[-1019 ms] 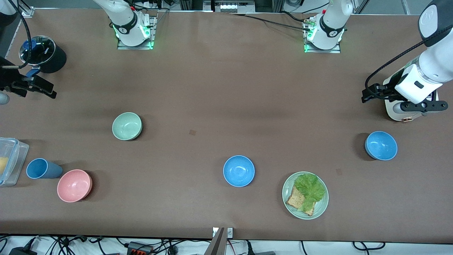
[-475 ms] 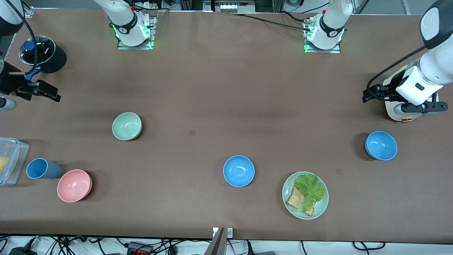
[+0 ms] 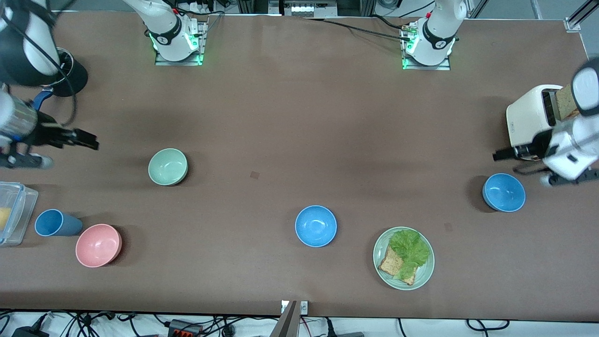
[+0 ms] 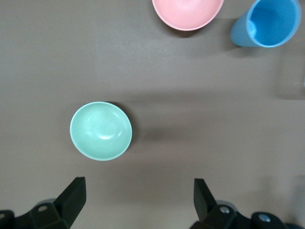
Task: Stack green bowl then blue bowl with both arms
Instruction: 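Grasp the green bowl with the right gripper while the left gripper grasps the blue bowl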
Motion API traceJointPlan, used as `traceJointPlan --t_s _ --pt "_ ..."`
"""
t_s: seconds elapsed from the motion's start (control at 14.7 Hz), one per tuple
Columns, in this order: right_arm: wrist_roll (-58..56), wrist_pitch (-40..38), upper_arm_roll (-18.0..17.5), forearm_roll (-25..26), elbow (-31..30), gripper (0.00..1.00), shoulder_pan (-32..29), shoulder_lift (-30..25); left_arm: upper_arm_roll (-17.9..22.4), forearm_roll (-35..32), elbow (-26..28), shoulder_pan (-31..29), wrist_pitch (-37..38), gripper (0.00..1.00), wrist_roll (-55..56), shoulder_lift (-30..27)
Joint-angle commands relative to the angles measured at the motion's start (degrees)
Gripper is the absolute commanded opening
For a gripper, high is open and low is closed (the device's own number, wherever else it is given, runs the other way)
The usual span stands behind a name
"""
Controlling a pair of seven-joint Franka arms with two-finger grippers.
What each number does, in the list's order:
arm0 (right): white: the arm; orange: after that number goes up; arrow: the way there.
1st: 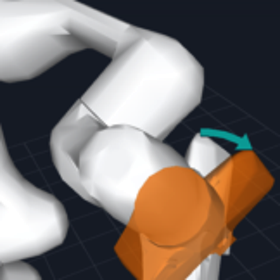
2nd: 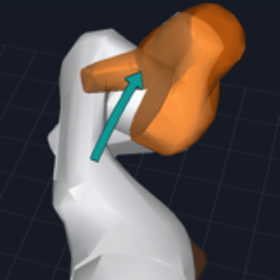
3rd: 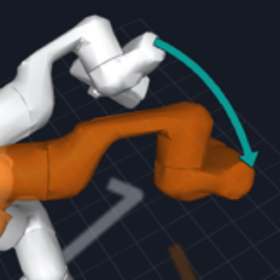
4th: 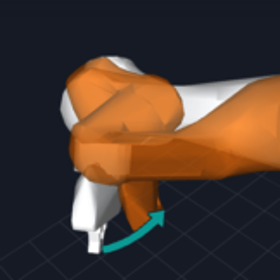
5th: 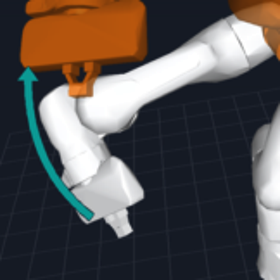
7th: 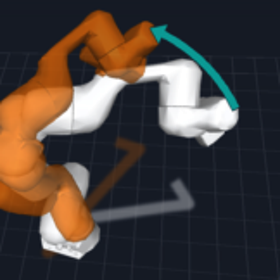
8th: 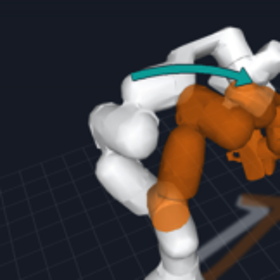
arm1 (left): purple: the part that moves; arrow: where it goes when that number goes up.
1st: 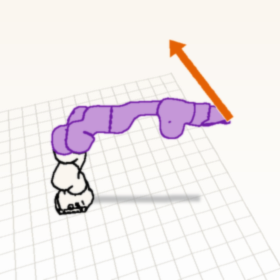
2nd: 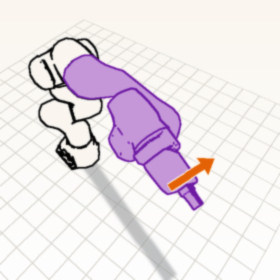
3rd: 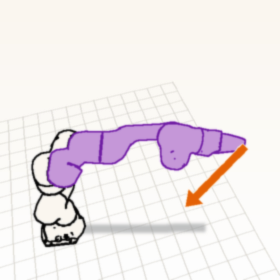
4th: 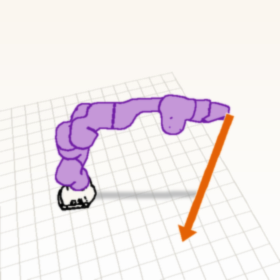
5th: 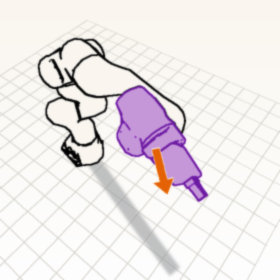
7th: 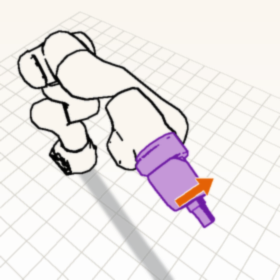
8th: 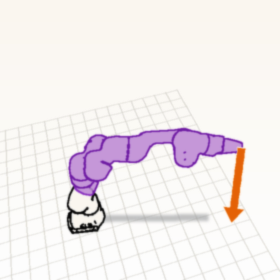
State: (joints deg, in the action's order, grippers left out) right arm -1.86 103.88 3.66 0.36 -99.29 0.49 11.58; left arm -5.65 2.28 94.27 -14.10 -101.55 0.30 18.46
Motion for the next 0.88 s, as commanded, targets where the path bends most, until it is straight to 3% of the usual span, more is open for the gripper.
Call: traceJointPlan --t_s 0.0,0.2,0.41,0.81 --pt "0.72 3.85 -0.14 0.26 -0.03 1.00 0.92 6.23 -0.07 -0.61 -11.73 -1.45 1.45 1.00 -6.87 11.83" --pt "0.72 8.33 -0.14 -0.09 -0.55 1.00 1.01 12.13 0.02 -2.01 -12.97 -4.00 -7.14 1.00 -12.31 16.59" --pt "2.28 13.08 -0.32 -0.18 -4.15 1.00 2.06 14.42 0.11 -3.60 -13.15 -4.88 -11.72 1.00 -18.56 19.41" --pt "6.34 14.24 -0.41 -0.18 -6.18 1.00 3.73 18.64 0.11 -7.36 -12.89 -8.40 -13.50 1.00 -27.10 21.79"
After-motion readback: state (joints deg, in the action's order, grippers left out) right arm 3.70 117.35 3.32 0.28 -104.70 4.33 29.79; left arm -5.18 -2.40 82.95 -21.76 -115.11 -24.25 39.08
